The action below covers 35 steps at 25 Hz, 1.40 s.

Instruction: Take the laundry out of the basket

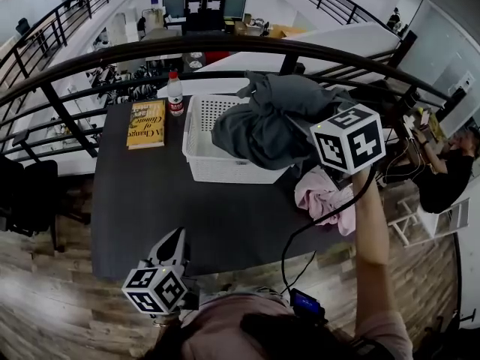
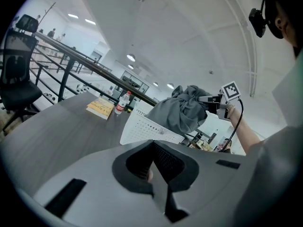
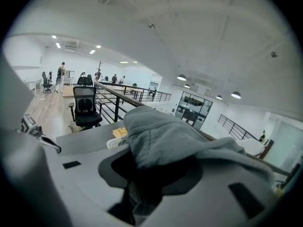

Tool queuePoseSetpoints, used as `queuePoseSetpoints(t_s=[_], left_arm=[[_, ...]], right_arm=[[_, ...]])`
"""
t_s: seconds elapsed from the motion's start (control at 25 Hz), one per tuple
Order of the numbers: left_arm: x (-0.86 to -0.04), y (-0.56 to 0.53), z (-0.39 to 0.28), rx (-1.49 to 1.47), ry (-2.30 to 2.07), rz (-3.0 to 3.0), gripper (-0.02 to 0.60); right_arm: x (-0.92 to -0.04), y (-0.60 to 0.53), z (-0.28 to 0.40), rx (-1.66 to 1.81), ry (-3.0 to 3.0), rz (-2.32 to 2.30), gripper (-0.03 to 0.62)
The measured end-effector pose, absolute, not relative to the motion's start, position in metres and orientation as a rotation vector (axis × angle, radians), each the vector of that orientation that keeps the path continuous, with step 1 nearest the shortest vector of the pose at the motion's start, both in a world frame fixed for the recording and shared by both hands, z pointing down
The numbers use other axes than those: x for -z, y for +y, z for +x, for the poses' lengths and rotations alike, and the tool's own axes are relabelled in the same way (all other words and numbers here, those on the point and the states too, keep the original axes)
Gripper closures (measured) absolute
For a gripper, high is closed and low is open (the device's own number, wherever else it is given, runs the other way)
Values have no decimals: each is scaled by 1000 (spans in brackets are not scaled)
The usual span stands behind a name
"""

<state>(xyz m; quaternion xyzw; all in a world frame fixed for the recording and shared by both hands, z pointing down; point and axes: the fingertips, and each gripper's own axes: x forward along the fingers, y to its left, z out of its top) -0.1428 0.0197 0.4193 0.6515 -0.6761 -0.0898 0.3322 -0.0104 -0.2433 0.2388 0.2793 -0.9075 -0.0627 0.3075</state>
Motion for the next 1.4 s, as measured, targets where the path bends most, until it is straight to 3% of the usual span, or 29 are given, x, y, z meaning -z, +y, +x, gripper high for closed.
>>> queuePoseSetpoints(t_s=[1.4], left_arm=[[-431,81,13,221,-1706,1749,584]], right_arm=[[-230,-118,139,220,-2469,687,448]])
